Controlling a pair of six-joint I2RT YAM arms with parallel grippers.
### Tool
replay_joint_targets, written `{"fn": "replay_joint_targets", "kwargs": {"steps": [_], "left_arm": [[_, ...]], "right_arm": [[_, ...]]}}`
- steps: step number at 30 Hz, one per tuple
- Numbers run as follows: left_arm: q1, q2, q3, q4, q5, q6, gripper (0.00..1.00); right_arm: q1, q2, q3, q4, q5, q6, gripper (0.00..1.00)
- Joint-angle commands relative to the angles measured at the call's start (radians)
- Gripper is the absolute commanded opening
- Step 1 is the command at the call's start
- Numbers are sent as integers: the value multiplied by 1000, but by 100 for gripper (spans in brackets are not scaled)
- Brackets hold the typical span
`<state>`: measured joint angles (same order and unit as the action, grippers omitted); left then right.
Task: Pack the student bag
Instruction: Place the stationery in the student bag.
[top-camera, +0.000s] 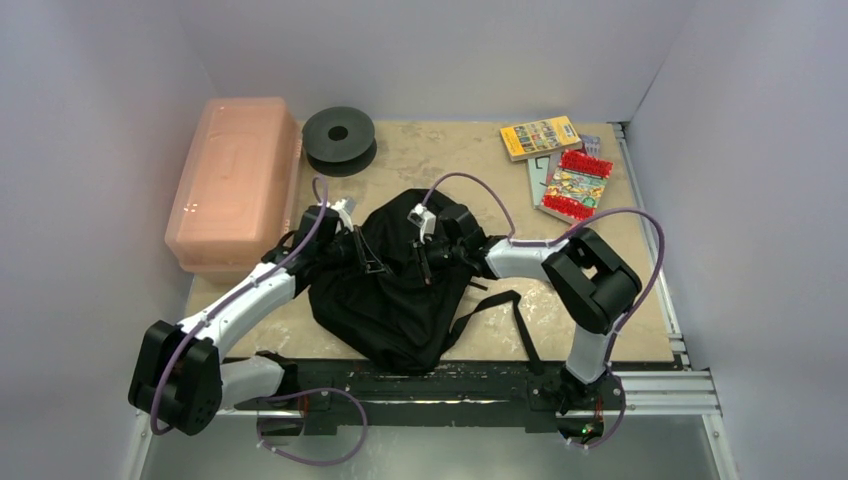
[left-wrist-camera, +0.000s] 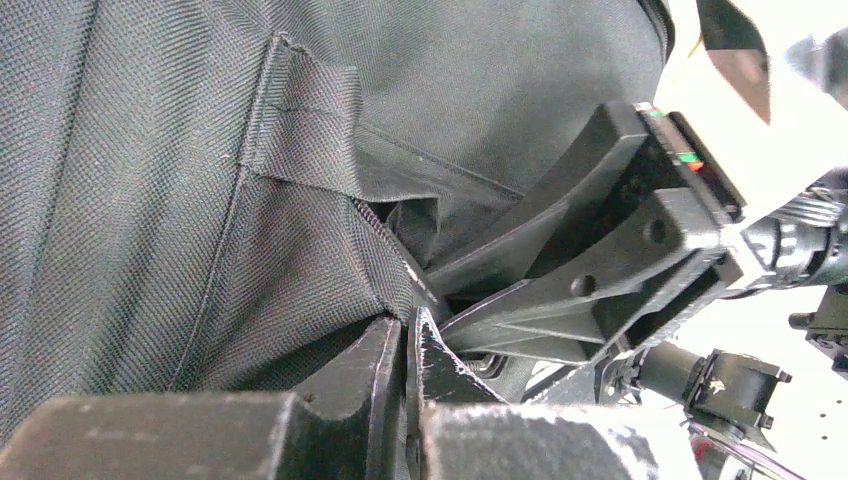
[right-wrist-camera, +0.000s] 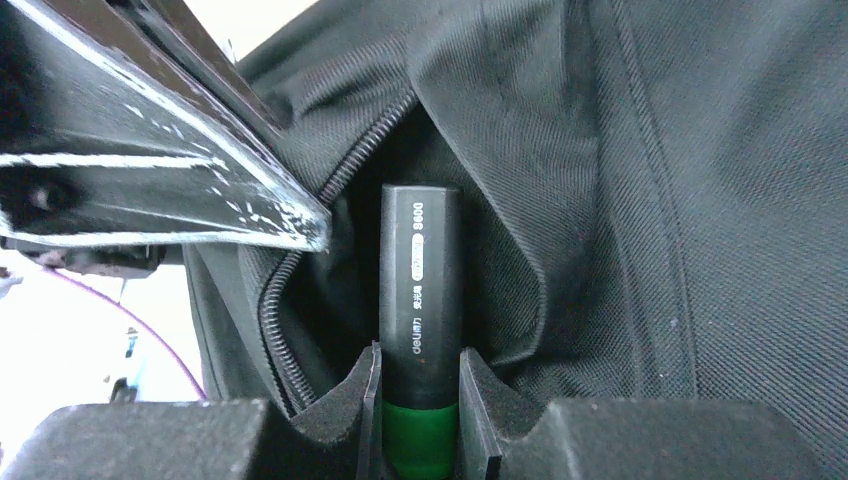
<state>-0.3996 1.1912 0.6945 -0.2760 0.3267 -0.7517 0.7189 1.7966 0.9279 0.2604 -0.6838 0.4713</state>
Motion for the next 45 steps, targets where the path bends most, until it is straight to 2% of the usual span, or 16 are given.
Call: {"fn": "replay_joint_targets", "kwargs": {"steps": [1,3,8,14,15,18,23,28,33,36,39,41,43,45], "left_arm": [[2,-20,-12,88,-39,-14,0],[2,-21,-18,97,-48,-15,0],[2,-88,-49,91,-123,-11,0],[2,-132,-66,63,-175,-20,0],[2,-125,-63,64,-169,-23,0],[2,-78,-50,71,-128,-23,0],[2,-43,-45,81,-96,-30,0],[2,-56,-40,58,-95,-23,0],[2,-69,-34,39,-97,-9,0],[2,-70,-33,34,-91,-4,0],[2,-72,-32,26,-88,0,0],[2,-74,-33,26,-84,1,0],[2,-72,-35,33,-76,3,0],[2,-68,-34,37,-68,3,0]], "right_arm": [[3,52,50,-72,-132,-84,0],[3,71,69,-118,-126,-128,1],[3,113,116,-242,0,-190,3],[5,133,138,-301,83,-231,9],[4,129,137,-302,88,-231,12],[6,111,137,-289,53,-229,33],[4,-5,149,-285,40,-186,56],[-4,-104,193,-348,149,-144,67],[-51,-180,167,-314,264,-57,69],[-109,-278,103,-305,457,38,69],[-210,-406,5,-389,770,180,66],[-283,-475,-52,-449,956,256,68],[-347,-497,-58,-575,1111,360,69],[-407,-484,-49,-700,1193,440,69]]}}
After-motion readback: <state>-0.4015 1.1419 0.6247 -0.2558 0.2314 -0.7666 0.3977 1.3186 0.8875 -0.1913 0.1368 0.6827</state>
